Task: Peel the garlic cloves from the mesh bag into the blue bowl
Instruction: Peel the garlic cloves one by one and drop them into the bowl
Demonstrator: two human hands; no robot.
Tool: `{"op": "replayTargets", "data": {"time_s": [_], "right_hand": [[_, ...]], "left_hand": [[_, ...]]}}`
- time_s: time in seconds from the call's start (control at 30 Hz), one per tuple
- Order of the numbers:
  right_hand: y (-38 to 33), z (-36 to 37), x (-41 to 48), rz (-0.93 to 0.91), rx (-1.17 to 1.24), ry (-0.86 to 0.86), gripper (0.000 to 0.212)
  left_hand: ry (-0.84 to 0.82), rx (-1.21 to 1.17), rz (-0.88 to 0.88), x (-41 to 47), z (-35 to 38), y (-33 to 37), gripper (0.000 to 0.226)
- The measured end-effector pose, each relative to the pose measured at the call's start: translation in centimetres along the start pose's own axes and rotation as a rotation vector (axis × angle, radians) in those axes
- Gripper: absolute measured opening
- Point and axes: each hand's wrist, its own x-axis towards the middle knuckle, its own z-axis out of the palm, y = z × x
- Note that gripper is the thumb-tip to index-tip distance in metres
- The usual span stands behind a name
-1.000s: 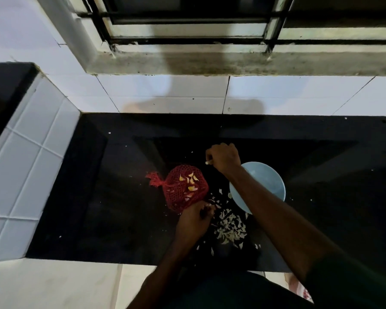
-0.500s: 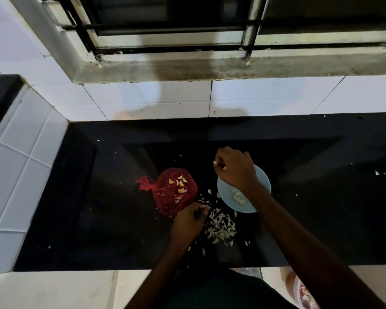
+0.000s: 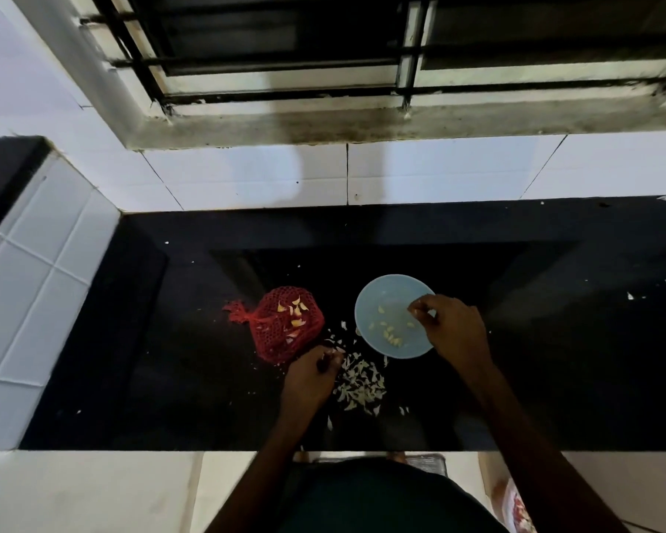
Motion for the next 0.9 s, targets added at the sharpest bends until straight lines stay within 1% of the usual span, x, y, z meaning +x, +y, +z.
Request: {"op": "replayTargets", "data": {"time_s": [0.07, 0.13, 0.17, 0.23, 0.27, 0.3, 0.43, 0.5, 0.63, 0.73, 0.9], "right_hand": [[0.5, -0.7, -0.8, 0.038, 0.101, 0.015, 0.007], [0.2, -1.2, -2.0, 0.070, 0.189, -0.007, 0.009], [-0.2, -1.2, -2.6, 0.066, 0.209, -0.027, 0.014], [-1.8, -0.6, -3.6, 0.013, 0.154, -0.070, 0.033], [-2.6, 0.0, -4.0, -0.032, 0.099, -0.088, 0.037], [-3.5, 0.7, -4.2, -0.089, 0.075, -0.100, 0.035], [-7.5, 3.8, -3.9, -0.333, 0.069, -0.148, 0.003], [-9.4, 5.4, -2.8, -0.382, 0.038, -0.199, 0.004], [-12.8, 8.0, 0.3, -0.394, -0.010, -0.276, 0.007], [-15.3, 9.8, 2.6, -0.342, -0.035, -0.295, 0.019], [-17.2, 12.5, 6.1, -0.273, -0.180, -0.340, 0.019]], "left_hand": [[0.026, -0.005, -0.007, -0.6, 0.1, 0.0, 0.011], [0.052, -0.047, -0.020, -1.0, 0.2, -0.2, 0.010], [0.071, -0.074, -0.032, -1.4, 0.1, -0.2, 0.012], [0.111, -0.130, -0.081, -2.0, 0.0, -0.4, 0.022], [0.125, -0.160, -0.106, -2.2, -0.2, -0.4, 0.026], [0.138, -0.175, -0.123, -2.4, -0.4, -0.5, 0.028], [0.180, -0.141, -0.104, -3.3, -1.7, -1.0, 0.021], [0.191, -0.122, -0.101, -3.1, -2.7, -1.5, 0.017], [0.179, -0.098, -0.097, -2.3, -4.7, -2.1, 0.011], [0.179, -0.127, -0.076, -1.5, -6.2, -2.7, 0.012], [0.155, -0.146, -0.044, -0.1, -7.9, -3.5, 0.011]]}}
